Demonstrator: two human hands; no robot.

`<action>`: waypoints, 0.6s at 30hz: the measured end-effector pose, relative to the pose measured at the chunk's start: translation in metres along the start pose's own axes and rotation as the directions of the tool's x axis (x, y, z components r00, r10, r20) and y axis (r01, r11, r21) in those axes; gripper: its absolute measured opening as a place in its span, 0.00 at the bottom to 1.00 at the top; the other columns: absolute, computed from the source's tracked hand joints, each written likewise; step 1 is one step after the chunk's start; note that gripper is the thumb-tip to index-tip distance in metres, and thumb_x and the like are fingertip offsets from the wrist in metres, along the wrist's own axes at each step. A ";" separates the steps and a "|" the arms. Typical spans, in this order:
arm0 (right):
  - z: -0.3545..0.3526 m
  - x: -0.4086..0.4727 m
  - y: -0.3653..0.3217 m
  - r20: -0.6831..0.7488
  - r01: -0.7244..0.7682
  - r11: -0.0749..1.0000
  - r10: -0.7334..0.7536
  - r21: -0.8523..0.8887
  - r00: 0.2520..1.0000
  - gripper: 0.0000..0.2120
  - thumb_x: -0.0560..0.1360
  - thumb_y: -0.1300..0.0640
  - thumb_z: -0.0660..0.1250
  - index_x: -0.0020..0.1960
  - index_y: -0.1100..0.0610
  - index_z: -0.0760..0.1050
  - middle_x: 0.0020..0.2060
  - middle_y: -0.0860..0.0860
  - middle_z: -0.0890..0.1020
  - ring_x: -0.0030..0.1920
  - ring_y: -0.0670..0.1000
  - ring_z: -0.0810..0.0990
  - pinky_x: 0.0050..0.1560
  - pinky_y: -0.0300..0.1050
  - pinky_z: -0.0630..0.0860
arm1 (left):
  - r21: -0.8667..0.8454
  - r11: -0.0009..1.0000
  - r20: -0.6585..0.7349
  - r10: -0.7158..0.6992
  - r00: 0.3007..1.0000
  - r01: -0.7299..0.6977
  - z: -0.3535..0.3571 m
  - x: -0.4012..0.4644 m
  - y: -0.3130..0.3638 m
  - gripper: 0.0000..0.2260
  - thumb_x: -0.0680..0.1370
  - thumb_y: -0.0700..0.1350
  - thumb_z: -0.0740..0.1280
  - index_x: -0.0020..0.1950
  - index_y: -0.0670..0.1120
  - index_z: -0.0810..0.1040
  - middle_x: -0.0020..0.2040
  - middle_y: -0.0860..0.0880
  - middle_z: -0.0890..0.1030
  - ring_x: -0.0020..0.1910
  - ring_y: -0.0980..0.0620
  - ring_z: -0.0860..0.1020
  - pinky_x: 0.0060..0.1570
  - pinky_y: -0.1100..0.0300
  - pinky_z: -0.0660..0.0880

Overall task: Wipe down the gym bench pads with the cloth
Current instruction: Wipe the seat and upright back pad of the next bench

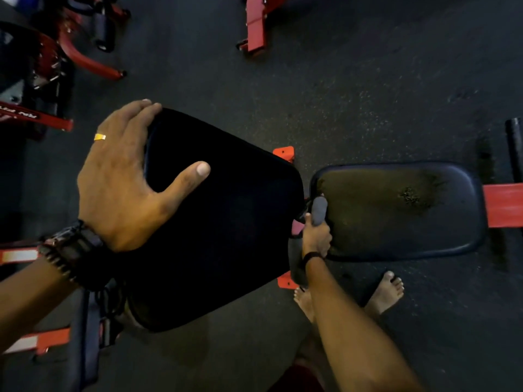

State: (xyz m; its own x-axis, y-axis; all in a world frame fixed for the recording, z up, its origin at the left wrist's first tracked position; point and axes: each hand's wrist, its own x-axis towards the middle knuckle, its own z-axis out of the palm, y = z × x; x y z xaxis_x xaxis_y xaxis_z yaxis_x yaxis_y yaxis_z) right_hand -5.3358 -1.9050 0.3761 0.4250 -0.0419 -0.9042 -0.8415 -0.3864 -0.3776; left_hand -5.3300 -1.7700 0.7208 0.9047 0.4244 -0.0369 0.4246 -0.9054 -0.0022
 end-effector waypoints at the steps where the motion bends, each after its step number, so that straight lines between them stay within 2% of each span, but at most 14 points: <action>1: -0.002 -0.018 0.006 0.001 0.057 0.998 -0.057 -0.008 0.998 0.26 0.80 0.42 0.62 0.68 0.60 0.72 0.64 0.62 0.76 0.62 0.64 0.75 0.59 0.58 0.74 | -0.006 1.000 0.003 0.004 1.000 -0.004 0.000 -0.001 0.001 0.41 0.71 0.70 0.61 0.74 0.44 0.67 0.74 0.47 0.67 0.74 0.47 0.64 0.72 0.47 0.63; 4: 0.004 -0.108 0.046 -0.034 0.243 0.964 -0.241 0.112 0.970 0.29 0.80 0.42 0.61 0.73 0.61 0.67 0.68 0.58 0.71 0.67 0.59 0.72 0.66 0.59 0.70 | -0.020 1.000 -0.007 0.009 1.000 -0.009 0.000 0.001 0.002 0.40 0.71 0.70 0.61 0.74 0.43 0.67 0.73 0.46 0.68 0.74 0.46 0.65 0.72 0.47 0.63; 5: 0.009 -0.127 0.056 -0.055 0.237 0.953 -0.230 0.188 0.972 0.30 0.79 0.42 0.62 0.74 0.60 0.65 0.70 0.57 0.70 0.69 0.57 0.70 0.68 0.58 0.69 | -0.010 1.000 -0.004 0.016 1.000 -0.016 0.001 0.001 0.002 0.41 0.71 0.70 0.61 0.74 0.42 0.67 0.73 0.46 0.68 0.74 0.46 0.65 0.72 0.47 0.63; 8: 0.015 -0.107 0.050 -0.089 0.046 0.937 -0.016 0.346 0.996 0.29 0.79 0.46 0.65 0.74 0.62 0.65 0.70 0.60 0.70 0.71 0.60 0.68 0.72 0.55 0.65 | -0.035 0.999 -0.006 0.004 1.000 -0.004 0.001 -0.001 0.002 0.41 0.71 0.70 0.61 0.73 0.42 0.67 0.73 0.46 0.68 0.74 0.46 0.65 0.72 0.48 0.63; 10: 0.011 -0.063 0.037 -0.075 -0.147 0.905 0.192 0.400 0.979 0.25 0.79 0.51 0.66 0.71 0.63 0.69 0.66 0.60 0.74 0.68 0.62 0.72 0.67 0.53 0.68 | -0.047 0.999 -0.027 -0.002 1.000 0.001 0.001 -0.002 0.003 0.40 0.71 0.70 0.61 0.73 0.43 0.67 0.73 0.46 0.68 0.74 0.47 0.65 0.72 0.50 0.63; 12: 0.004 -0.031 0.037 -0.022 -0.247 0.837 0.295 0.488 0.955 0.17 0.81 0.55 0.63 0.66 0.64 0.73 0.57 0.57 0.77 0.62 0.60 0.75 0.56 0.50 0.70 | -0.047 0.999 -0.032 -0.001 0.999 -0.001 0.002 -0.002 0.002 0.40 0.71 0.70 0.61 0.73 0.43 0.67 0.73 0.46 0.68 0.74 0.48 0.65 0.72 0.52 0.62; 13: 0.002 -0.027 0.040 0.002 -0.246 0.803 0.292 0.543 0.956 0.14 0.82 0.57 0.61 0.63 0.64 0.74 0.52 0.55 0.77 0.58 0.58 0.76 0.52 0.48 0.69 | -0.045 0.999 -0.035 0.006 0.999 -0.008 0.002 -0.002 0.001 0.40 0.71 0.71 0.60 0.73 0.43 0.68 0.73 0.46 0.68 0.74 0.48 0.65 0.72 0.51 0.63; 15: 0.000 -0.040 0.039 -0.037 -0.192 0.796 0.259 0.574 0.965 0.13 0.82 0.57 0.62 0.62 0.64 0.75 0.52 0.55 0.78 0.57 0.57 0.75 0.50 0.46 0.68 | -0.044 0.999 -0.053 0.019 0.998 -0.021 0.002 -0.001 0.000 0.40 0.72 0.71 0.60 0.73 0.44 0.68 0.73 0.46 0.69 0.73 0.47 0.65 0.72 0.50 0.63; 17: 0.007 -0.072 0.042 -0.065 -0.170 0.830 0.240 0.531 0.969 0.21 0.79 0.51 0.66 0.67 0.63 0.73 0.60 0.60 0.78 0.62 0.60 0.76 0.58 0.50 0.71 | -0.057 0.998 -0.055 0.025 0.998 -0.028 0.003 -0.001 -0.001 0.40 0.72 0.71 0.60 0.73 0.44 0.68 0.73 0.46 0.69 0.73 0.47 0.66 0.72 0.49 0.64; 18: 0.011 -0.094 0.044 -0.030 -0.146 0.832 0.191 0.536 0.981 0.28 0.77 0.44 0.67 0.69 0.61 0.71 0.63 0.60 0.77 0.64 0.61 0.75 0.63 0.53 0.72 | -0.060 0.998 -0.061 0.030 0.998 -0.034 0.004 0.000 -0.002 0.40 0.72 0.71 0.60 0.73 0.43 0.68 0.73 0.46 0.69 0.73 0.47 0.66 0.72 0.48 0.64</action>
State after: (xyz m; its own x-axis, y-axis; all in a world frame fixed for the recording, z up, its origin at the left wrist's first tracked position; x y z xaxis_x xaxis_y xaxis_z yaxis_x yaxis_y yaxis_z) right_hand -5.4166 -1.9075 0.4418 0.2659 -0.1424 -0.9534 -0.9406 0.1783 -0.2890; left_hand -5.3310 -1.7681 0.7164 0.9175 0.3969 0.0237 0.3951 -0.9168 0.0587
